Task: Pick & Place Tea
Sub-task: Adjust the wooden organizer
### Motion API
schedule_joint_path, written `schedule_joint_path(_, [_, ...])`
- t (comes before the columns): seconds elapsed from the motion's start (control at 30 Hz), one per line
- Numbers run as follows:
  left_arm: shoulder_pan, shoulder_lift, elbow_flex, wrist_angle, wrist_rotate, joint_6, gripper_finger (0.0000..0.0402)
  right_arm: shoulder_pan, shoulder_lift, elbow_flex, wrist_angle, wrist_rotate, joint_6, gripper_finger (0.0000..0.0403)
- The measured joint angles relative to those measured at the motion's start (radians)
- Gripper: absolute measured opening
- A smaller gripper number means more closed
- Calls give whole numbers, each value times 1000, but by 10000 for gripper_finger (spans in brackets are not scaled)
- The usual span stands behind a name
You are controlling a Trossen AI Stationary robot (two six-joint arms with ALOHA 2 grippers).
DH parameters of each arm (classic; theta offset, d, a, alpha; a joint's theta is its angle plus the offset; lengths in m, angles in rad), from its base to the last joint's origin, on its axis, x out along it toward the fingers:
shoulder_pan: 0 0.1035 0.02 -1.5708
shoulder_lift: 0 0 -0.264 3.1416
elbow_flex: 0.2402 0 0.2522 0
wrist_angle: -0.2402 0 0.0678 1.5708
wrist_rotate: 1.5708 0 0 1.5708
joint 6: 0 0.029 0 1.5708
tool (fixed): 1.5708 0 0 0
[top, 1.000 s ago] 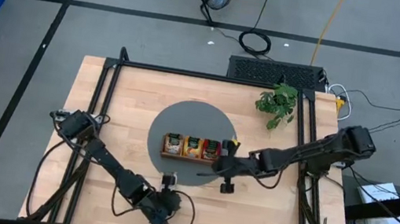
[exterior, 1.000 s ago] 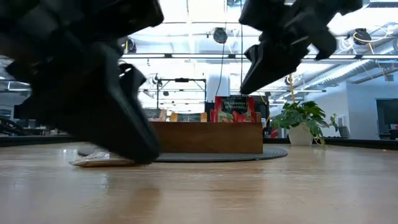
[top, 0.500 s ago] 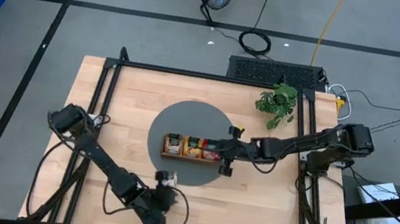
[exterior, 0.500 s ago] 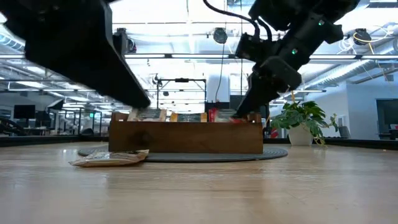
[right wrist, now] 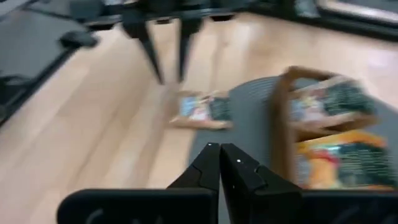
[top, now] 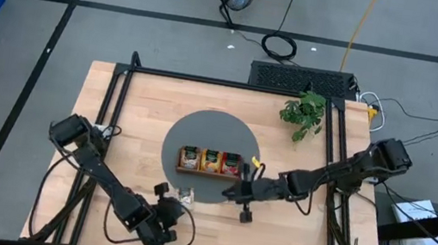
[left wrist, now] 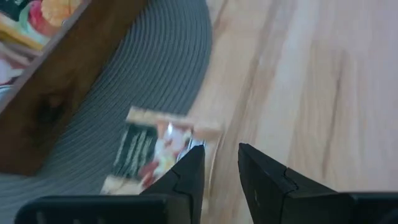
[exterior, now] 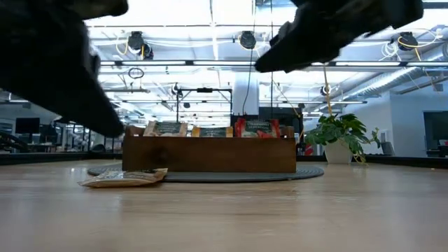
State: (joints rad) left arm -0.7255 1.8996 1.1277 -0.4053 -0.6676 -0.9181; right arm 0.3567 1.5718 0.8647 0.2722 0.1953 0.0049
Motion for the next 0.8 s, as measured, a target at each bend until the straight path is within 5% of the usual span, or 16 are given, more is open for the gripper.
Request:
schedule_joint_path(0.3, [38,59,-11,-22,-30,-27,102,42,46,-153,300,-70,19,8])
schedule_joint_path(0.8, [56,122,-8,199,168,98,102,72,130,-251,460,-149,121,9])
